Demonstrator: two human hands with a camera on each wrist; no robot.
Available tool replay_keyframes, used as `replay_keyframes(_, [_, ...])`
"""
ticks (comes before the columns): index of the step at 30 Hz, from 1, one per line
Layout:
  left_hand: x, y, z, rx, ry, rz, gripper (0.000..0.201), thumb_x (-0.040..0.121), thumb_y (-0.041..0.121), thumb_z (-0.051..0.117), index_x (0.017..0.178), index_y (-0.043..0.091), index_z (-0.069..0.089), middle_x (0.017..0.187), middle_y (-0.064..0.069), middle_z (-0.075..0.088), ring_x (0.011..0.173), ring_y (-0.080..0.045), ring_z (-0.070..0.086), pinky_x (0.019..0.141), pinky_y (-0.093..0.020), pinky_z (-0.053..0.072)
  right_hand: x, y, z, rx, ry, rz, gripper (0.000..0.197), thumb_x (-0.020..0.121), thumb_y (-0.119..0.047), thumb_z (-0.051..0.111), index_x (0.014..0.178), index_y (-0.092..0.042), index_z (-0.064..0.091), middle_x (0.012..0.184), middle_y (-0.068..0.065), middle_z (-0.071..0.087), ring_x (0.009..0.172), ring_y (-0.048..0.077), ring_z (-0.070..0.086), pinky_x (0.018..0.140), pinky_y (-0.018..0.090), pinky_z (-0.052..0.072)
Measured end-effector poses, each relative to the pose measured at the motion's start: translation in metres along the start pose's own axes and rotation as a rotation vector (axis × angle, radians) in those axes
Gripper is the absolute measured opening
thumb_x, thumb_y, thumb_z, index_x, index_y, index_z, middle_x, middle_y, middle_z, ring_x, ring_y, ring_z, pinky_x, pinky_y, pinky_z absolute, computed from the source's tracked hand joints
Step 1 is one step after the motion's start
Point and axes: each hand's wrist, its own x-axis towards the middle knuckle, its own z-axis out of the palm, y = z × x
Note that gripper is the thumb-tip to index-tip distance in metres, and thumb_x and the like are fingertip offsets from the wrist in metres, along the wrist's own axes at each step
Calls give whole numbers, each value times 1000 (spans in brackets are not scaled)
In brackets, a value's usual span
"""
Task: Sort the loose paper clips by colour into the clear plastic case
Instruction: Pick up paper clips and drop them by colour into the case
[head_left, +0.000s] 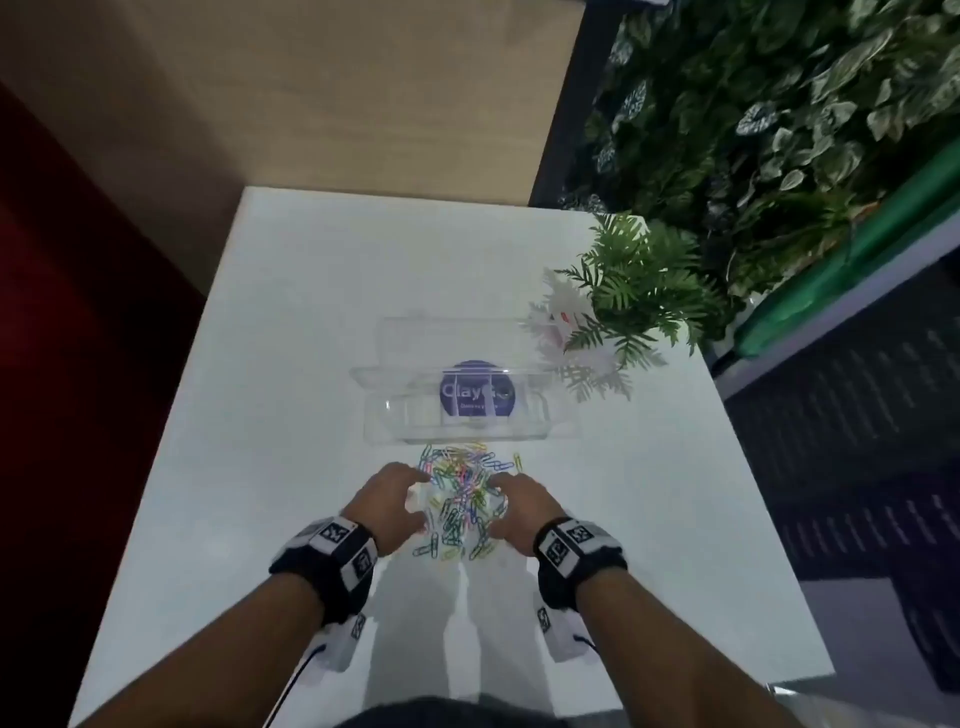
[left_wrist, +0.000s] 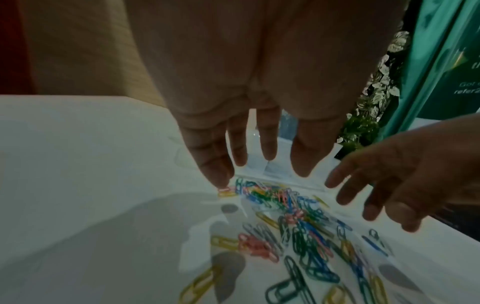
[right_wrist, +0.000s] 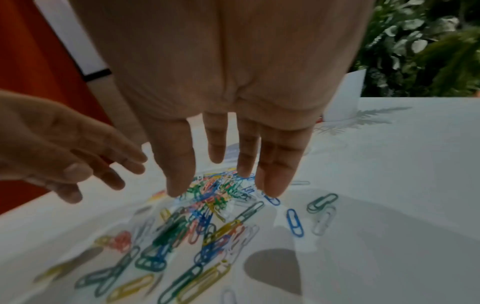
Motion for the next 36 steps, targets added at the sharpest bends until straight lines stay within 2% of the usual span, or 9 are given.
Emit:
replay_keyframes(5, [12,-5,18,85,-49,-93,70,78,22,68,142,25,39,146,-7,32,132,-25,37,109,-31,32,24,-11,7,-293,7,-9,87,75,-12,72,145,-32,23,151,7,21,135,34,25,103,45,40])
replay_keyframes(10, [15,0,29,152,-25,-135,69,79,14,61,142,27,37,147,-7,28,130,-29,33,107,-33,32,42,-16,9,-447,-51,-58,107,69,-12,77,145,-40,9,157,6,-3,139,41,15,103,52,39])
replay_keyframes(14, [15,3,34,30,-71,-112,70,76,4,59,142,21,40,145,-9,34,131,-29,37,109,-34,33,53,-18,17,-481,-74,-145,110,64,-12,81,144,-43,11,155,9,5,134,42,20,100,54,40])
replay_keyframes(19, [7,3,42,-232,26,-154,54,78,-12,41,125,9,54,130,-10,50,117,-25,50,94,-21,36,61,-12,22,-436,-47,-275,83,70,-10,75,137,-37,34,132,9,29,114,36,35,92,47,47])
replay_keyframes(23, [10,9,44,-339,87,-181,42,74,-15,40,99,15,55,101,-6,56,90,-24,55,73,-23,38,66,-4,25,-315,9,-326,55,80,-7,64,129,-28,51,122,7,37,108,30,41,90,38,45])
replay_keyframes(26, [10,18,43,-387,71,-173,36,75,-13,41,94,16,50,91,-8,59,82,-25,55,61,-22,39,68,-4,28,-294,36,-357,40,82,-7,63,118,-24,59,118,7,41,106,30,44,89,38,46])
replay_keyframes(30, [12,20,42,-446,83,-194,44,73,-13,41,91,26,50,101,-9,64,92,-29,60,69,-35,47,72,-6,27,-273,35,-353,32,84,-2,57,111,-18,64,115,9,46,104,32,49,89,40,47])
replay_keyframes(32, [12,21,39,-468,107,-195,45,72,-14,44,93,25,52,103,-5,63,91,-27,59,72,-36,49,73,-8,26,-268,37,-338,28,84,-2,55,107,-15,65,112,10,48,103,33,51,88,39,47])
replay_keyframes(36, [17,20,25,-555,174,-209,36,79,-9,48,101,18,58,109,-2,60,85,-20,55,79,-35,49,74,-12,18,-202,60,-301,15,88,-9,54,95,-10,67,97,12,52,93,34,57,72,27,39])
